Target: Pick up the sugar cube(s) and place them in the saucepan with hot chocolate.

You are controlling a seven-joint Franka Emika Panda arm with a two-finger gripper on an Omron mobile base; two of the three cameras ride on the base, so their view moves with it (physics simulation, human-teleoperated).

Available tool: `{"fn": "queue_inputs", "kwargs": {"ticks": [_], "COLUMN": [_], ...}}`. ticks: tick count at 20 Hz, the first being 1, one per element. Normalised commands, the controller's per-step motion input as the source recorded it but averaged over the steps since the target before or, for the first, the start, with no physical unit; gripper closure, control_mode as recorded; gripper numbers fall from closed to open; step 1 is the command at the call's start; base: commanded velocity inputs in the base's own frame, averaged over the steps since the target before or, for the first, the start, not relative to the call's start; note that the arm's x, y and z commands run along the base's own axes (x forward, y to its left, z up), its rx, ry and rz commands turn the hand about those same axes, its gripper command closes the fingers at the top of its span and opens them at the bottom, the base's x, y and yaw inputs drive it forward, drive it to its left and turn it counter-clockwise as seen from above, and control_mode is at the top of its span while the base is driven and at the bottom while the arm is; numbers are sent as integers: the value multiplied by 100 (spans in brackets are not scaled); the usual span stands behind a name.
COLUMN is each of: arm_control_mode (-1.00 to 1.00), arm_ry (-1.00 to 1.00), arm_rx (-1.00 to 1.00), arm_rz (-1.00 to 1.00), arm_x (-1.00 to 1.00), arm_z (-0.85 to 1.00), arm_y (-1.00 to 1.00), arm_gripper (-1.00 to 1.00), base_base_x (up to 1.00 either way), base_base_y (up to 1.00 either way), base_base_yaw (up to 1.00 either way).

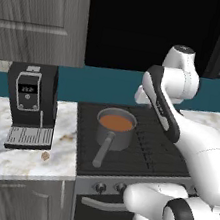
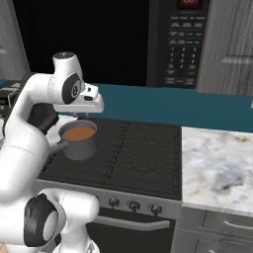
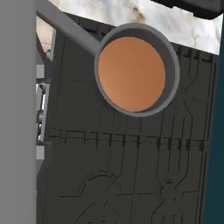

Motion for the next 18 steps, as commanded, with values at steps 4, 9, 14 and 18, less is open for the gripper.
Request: {"fn": "queue_inputs", "kwargs": {"ticks": [4, 9, 14, 18], "arm_control_mode": [-100, -100, -100, -100], "arm_ry": [0, 2, 6, 2], "arm_rx": [-9, -8, -2, 3], "arm_rz": [8, 13, 5, 11], "arm_x": [-24, -29, -7, 0], "arm_z": [0, -2, -27, -53], "arm_y": [39, 92, 100, 78], "arm_gripper": [-100, -100, -100, -100], "base_base_x": [0, 0, 0, 0], "base_base_y": [0, 0, 0, 0], "base_base_yaw": [0, 0, 0, 0]}}
